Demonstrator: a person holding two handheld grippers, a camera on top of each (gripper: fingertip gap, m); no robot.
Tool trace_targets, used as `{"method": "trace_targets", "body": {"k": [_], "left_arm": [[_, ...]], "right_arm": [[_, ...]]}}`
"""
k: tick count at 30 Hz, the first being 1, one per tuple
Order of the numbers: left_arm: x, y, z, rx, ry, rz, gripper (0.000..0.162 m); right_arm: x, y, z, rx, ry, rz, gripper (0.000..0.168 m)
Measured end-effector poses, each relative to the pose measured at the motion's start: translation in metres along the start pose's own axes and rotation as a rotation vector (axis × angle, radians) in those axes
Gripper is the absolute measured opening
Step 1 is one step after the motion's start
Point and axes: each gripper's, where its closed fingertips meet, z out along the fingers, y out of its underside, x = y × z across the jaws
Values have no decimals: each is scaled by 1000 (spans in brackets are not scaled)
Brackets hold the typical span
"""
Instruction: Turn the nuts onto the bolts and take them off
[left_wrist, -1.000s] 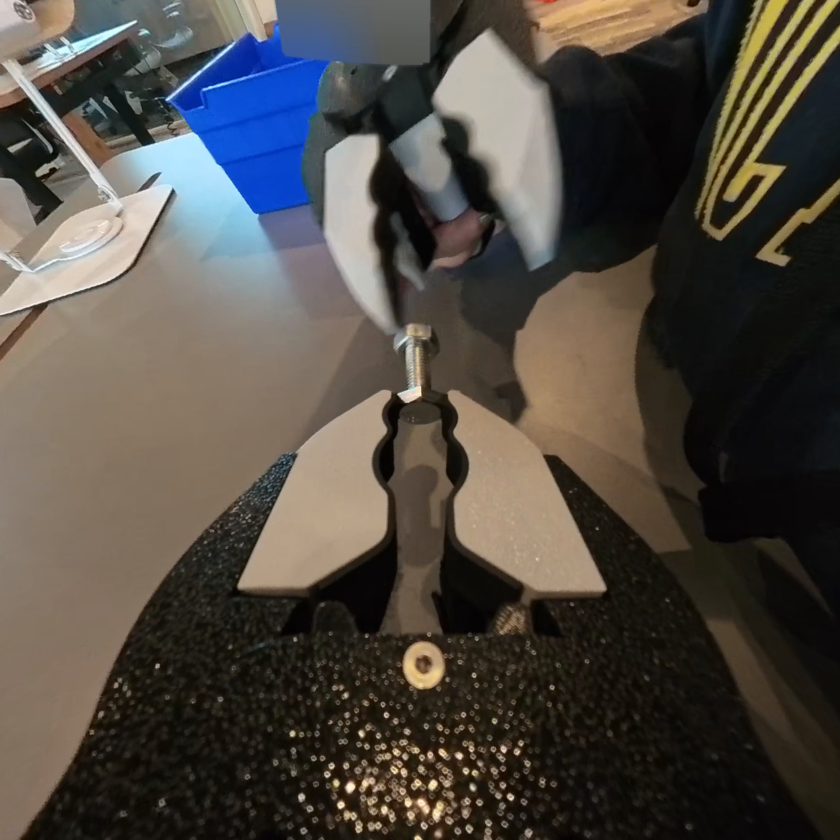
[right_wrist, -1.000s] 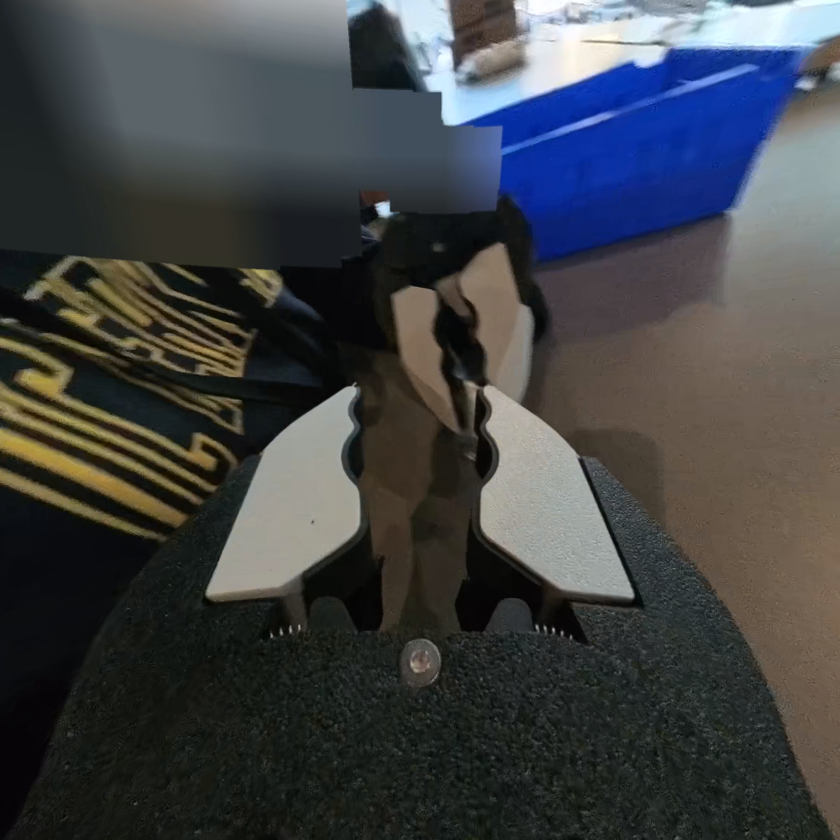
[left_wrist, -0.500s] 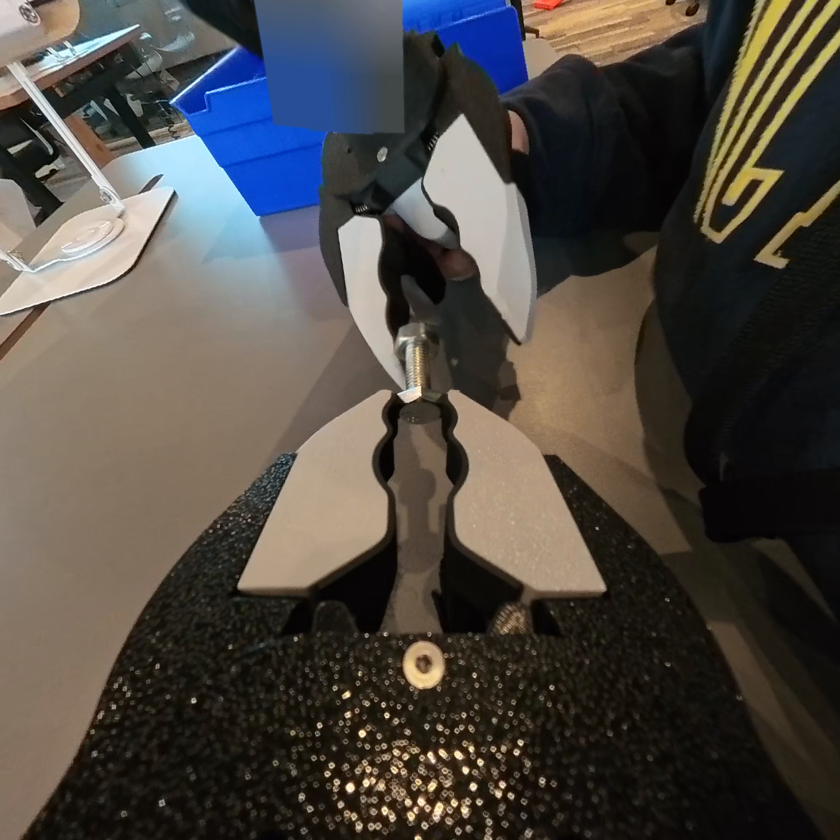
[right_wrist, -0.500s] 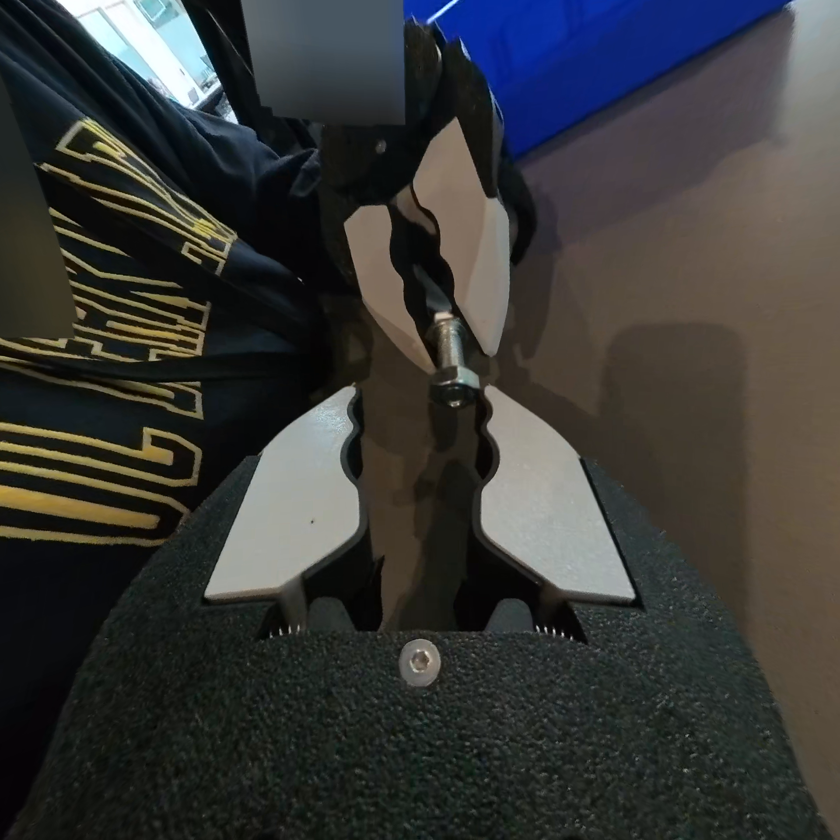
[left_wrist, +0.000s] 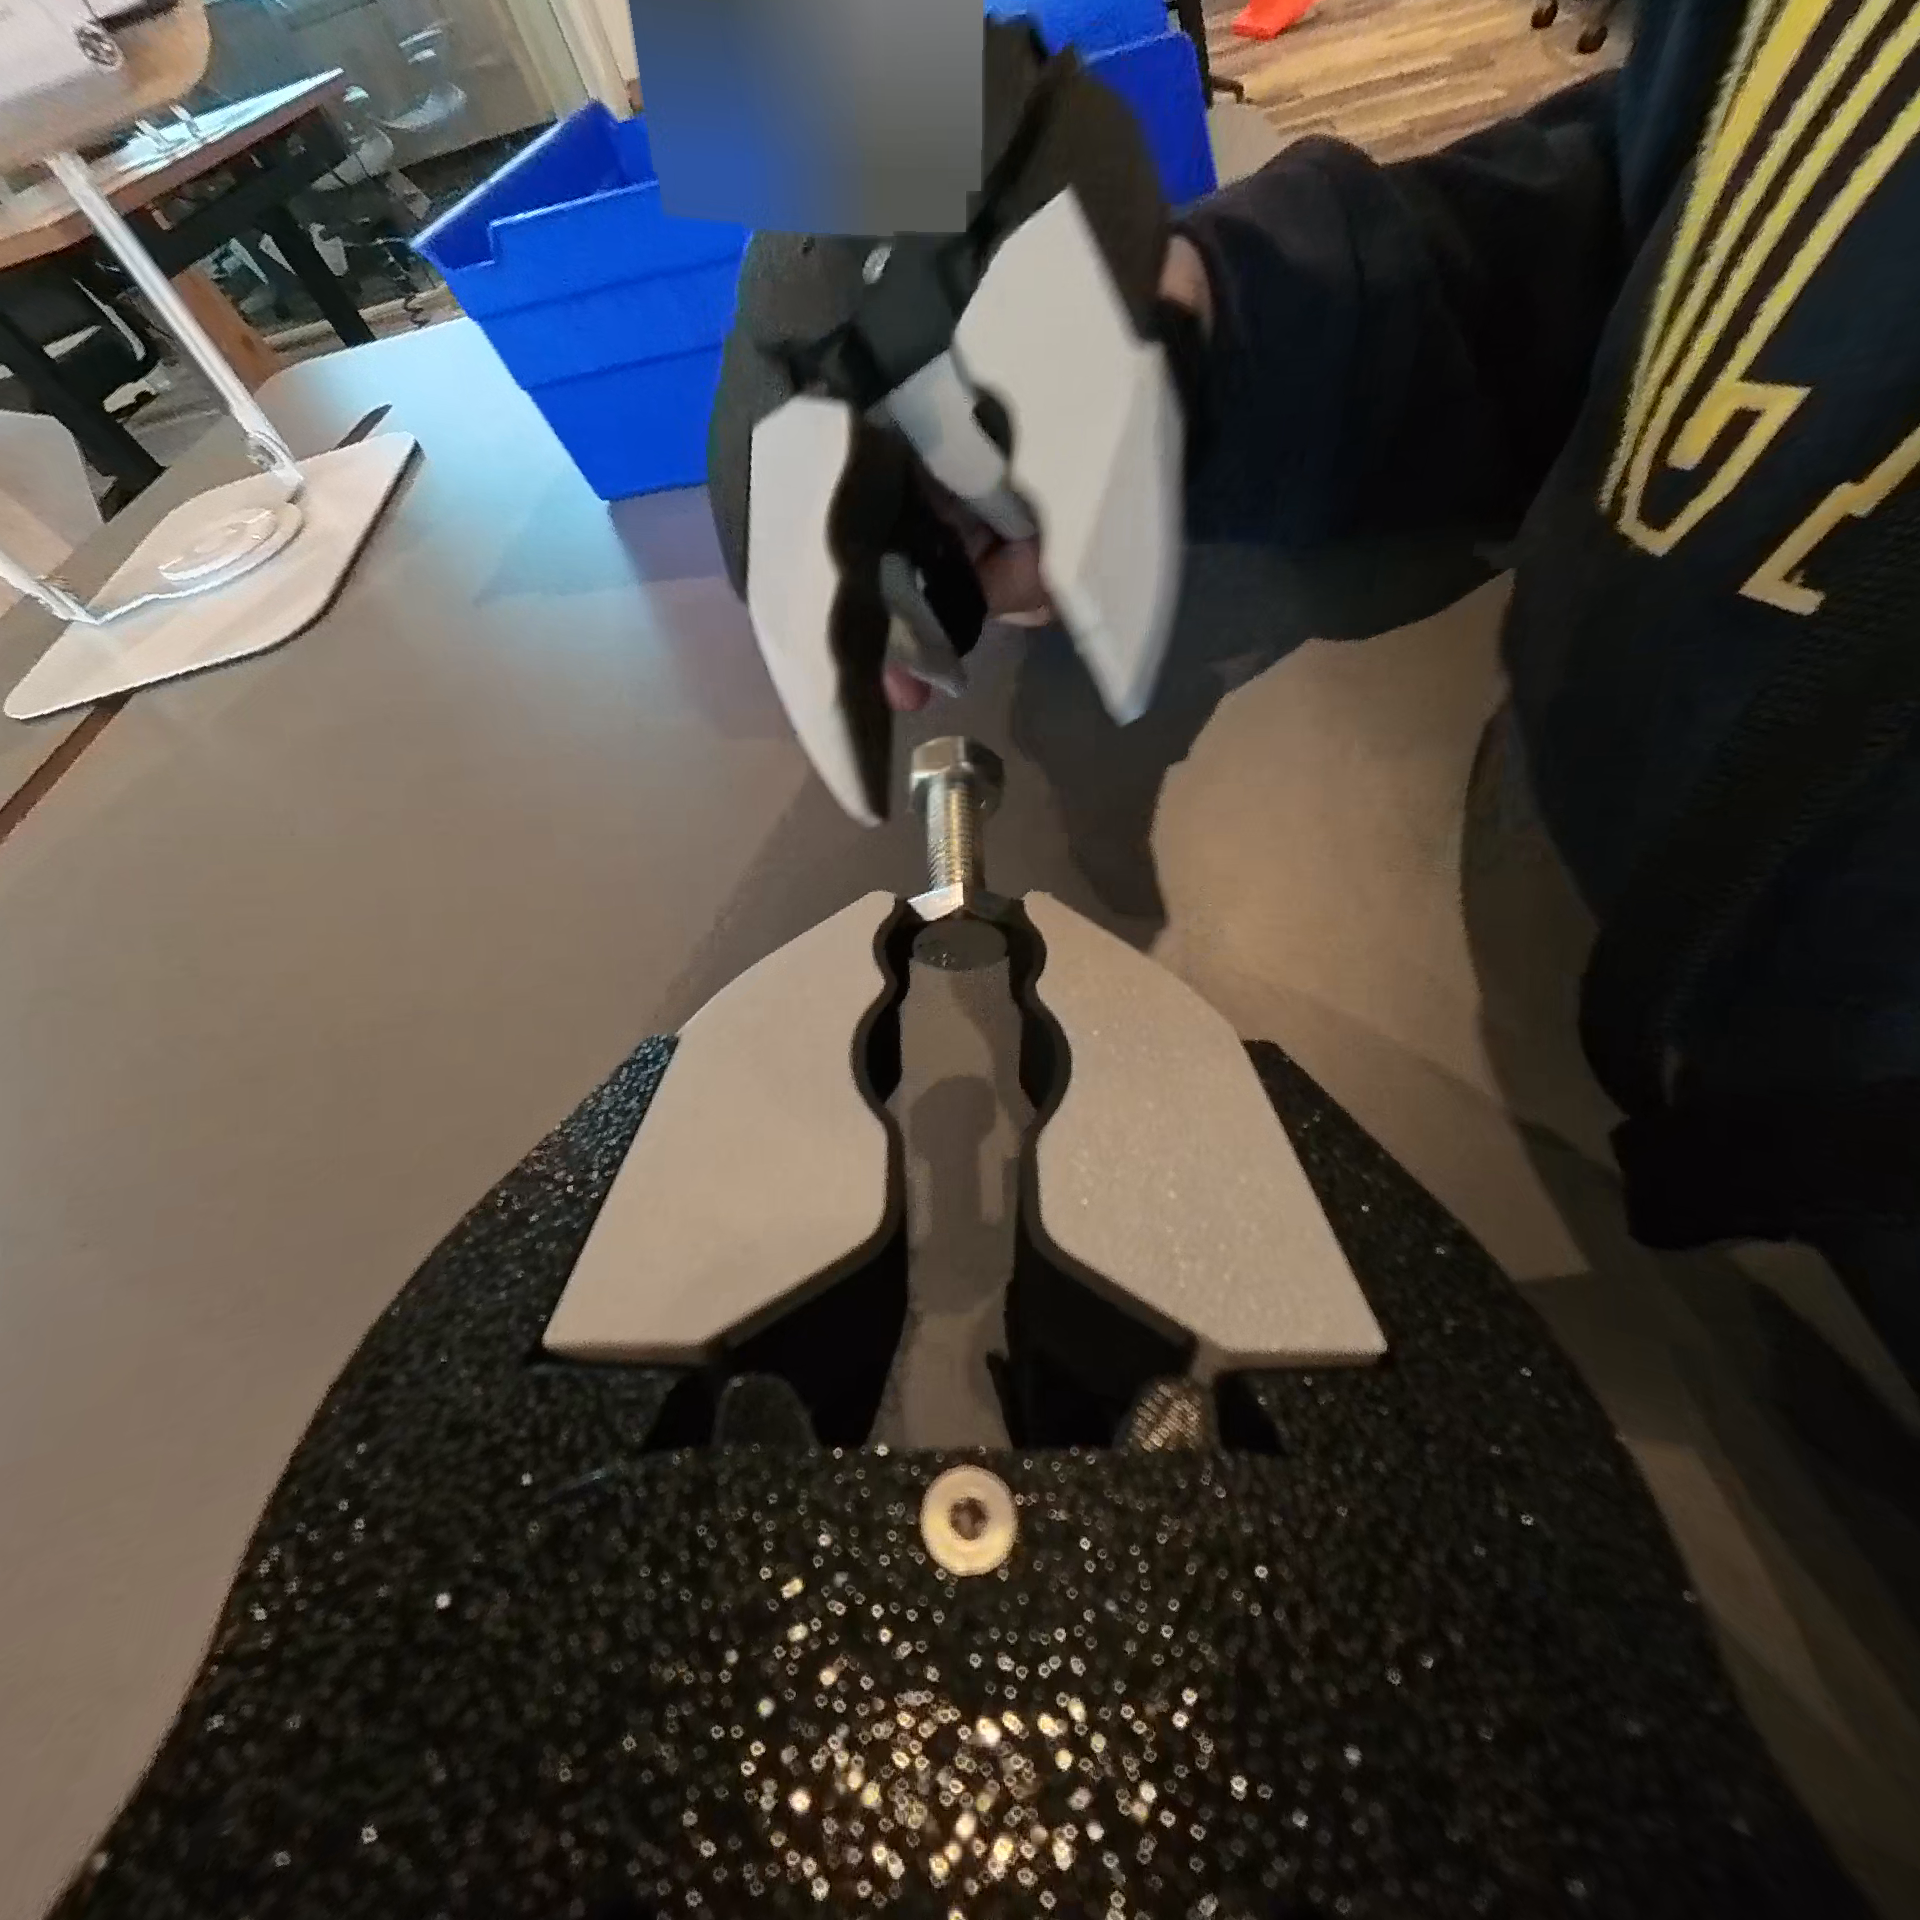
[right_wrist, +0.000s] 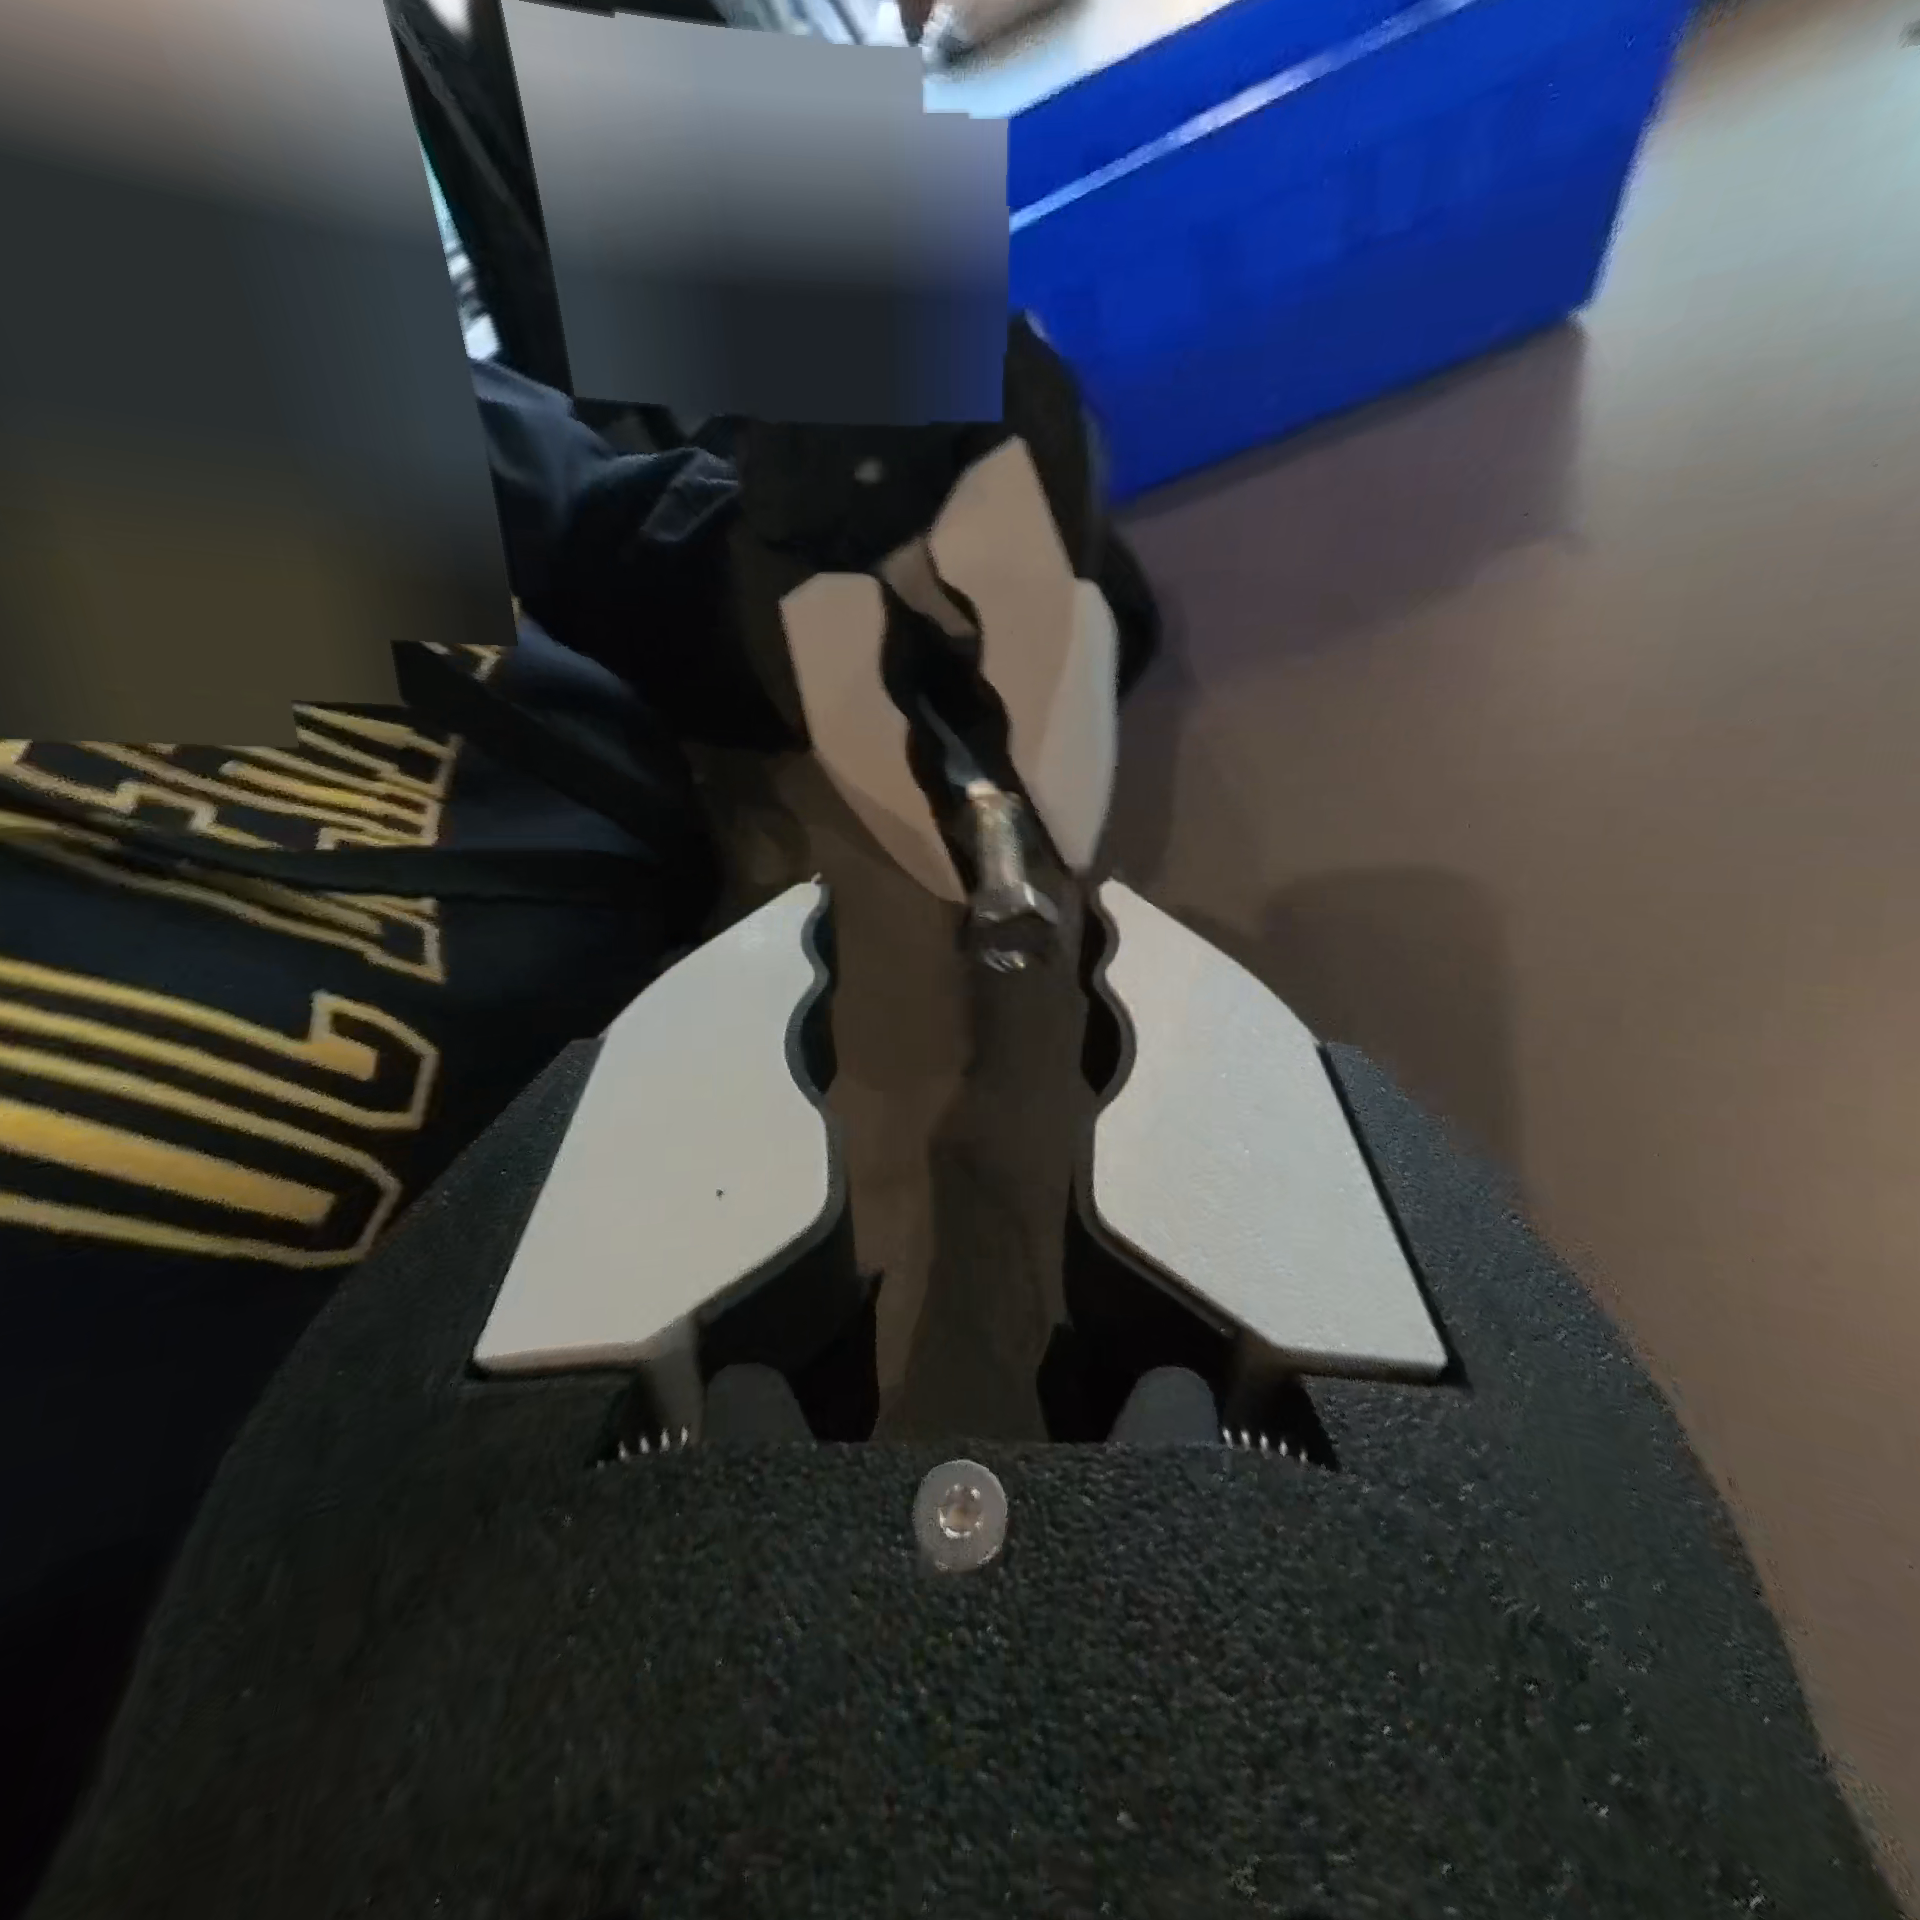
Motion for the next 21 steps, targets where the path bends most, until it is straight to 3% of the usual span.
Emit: {"method": "trace_targets", "body": {"k": [6, 21], "left_arm": [[0, 0, 0, -2, 2, 1, 18], [4, 1, 2, -16, 22, 13, 18]], "right_arm": [[-4, 21, 10, -115, -72, 131, 47], [-9, 1, 6, -5, -66, 36, 46]]}}
